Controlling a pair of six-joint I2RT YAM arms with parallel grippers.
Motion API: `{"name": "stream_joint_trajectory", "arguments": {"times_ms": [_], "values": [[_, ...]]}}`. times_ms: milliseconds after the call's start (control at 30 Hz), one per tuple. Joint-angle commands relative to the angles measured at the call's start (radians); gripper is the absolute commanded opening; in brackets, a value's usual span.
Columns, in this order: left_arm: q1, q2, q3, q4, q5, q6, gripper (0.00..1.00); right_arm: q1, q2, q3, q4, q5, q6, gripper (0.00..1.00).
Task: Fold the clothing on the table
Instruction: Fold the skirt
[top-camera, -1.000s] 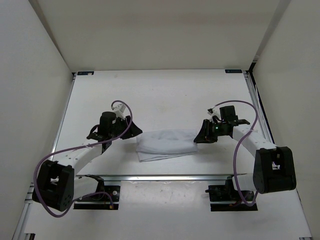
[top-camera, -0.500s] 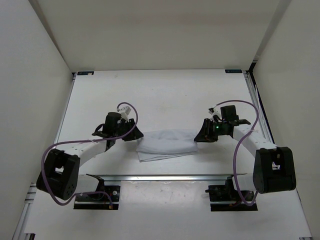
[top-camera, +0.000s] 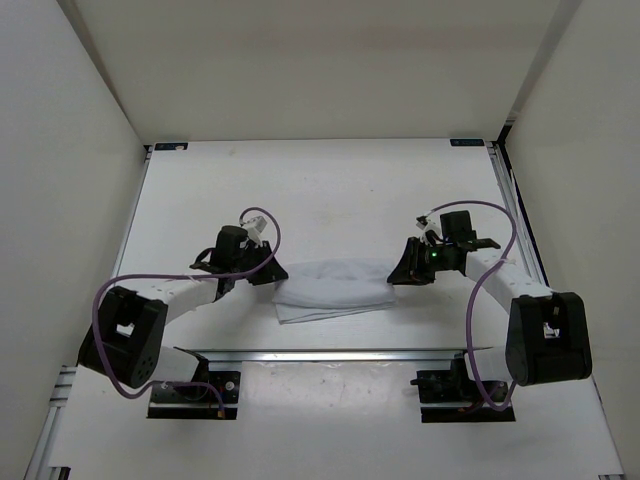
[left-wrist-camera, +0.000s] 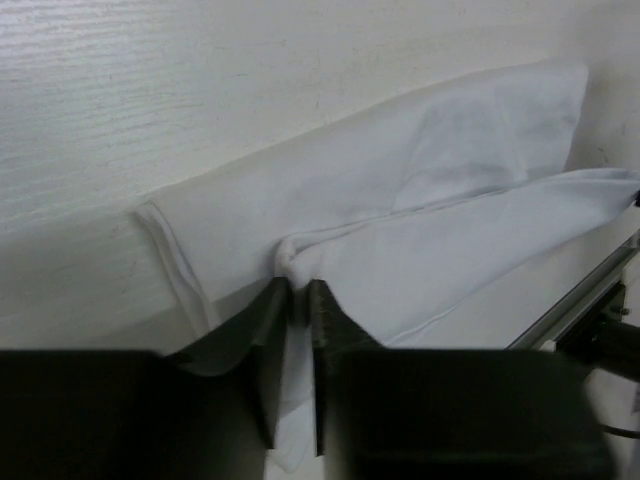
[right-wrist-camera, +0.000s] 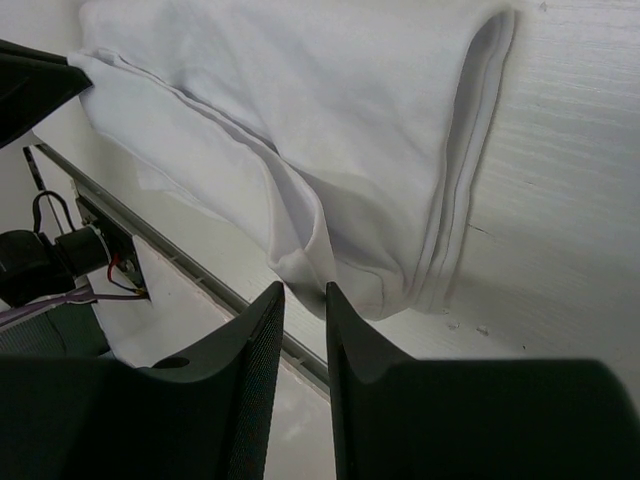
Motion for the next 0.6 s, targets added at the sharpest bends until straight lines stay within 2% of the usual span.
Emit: {"name": "stream_joint_trajectory", "arguments": {"times_ms": [0, 33, 67, 400, 467, 533, 567], "values": [[-0.008, 0.005, 0.02, 0.041, 0.029, -0.007, 0.19, 0.007, 0.009, 0.013, 0.029, -0.023, 0.012, 0.28], [-0.01, 0.006, 0.029, 0.041, 0.017, -0.004, 0.05, 0.007, 0.01, 0.01, 0.029, -0.027, 0.009, 0.28], [-0.007, 0.011, 0.03, 0.038, 0.014, -0.004, 0.0, 0.005, 0.015, 0.01, 0.035, -0.03, 0.01, 0.29], [-0.007, 0.0, 0.045, 0.035, 0.039, -0.005, 0.0, 0.002, 0.084, 0.017, 0.087, -0.02, -0.009, 0.29], [0.001, -0.001, 0.042, 0.038, 0.039, -0.013, 0.0, -0.002, 0.102, 0.03, 0.101, -0.016, -0.016, 0.21], [0.002, -0.003, 0.051, 0.036, 0.039, -0.007, 0.0, -0.001, 0.116, 0.053, 0.101, -0.003, -0.016, 0.04], [0.007, 0.002, 0.06, 0.032, 0.04, -0.017, 0.0, 0.001, 0.131, 0.074, 0.086, -0.003, -0.019, 0.0]]}}
